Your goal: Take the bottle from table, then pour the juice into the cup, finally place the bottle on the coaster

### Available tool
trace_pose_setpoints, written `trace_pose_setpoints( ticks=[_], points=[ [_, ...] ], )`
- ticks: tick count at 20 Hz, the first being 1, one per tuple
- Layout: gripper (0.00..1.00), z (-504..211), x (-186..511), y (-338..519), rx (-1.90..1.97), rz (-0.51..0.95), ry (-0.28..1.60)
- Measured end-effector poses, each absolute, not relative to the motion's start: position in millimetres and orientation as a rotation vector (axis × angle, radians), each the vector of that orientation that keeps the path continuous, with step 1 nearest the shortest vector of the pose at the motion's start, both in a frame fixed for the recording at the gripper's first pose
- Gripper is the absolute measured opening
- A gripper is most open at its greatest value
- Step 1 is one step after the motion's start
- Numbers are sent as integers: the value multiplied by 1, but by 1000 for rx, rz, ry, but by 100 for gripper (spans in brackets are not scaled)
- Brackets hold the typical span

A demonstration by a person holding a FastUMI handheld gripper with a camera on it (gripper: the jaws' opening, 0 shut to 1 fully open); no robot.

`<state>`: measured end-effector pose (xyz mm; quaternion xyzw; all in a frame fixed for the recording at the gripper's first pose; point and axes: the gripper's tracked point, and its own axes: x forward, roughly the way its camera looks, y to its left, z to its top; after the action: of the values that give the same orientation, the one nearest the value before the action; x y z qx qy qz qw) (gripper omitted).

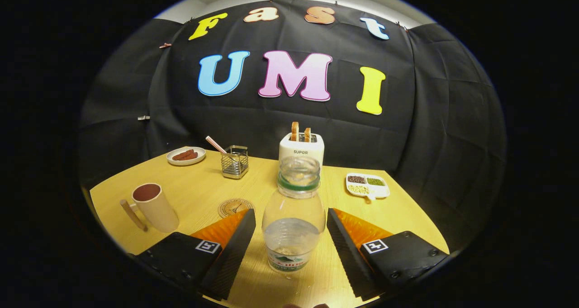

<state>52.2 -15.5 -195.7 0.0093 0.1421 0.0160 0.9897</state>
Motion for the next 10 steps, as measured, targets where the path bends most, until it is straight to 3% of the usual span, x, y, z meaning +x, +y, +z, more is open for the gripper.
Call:
trace_pose_setpoints(
  ticks=[5, 10],
  points=[
    [96, -211, 54, -17, 15, 36, 314],
    [82, -214, 55, -13, 0, 42, 312]
  ],
)
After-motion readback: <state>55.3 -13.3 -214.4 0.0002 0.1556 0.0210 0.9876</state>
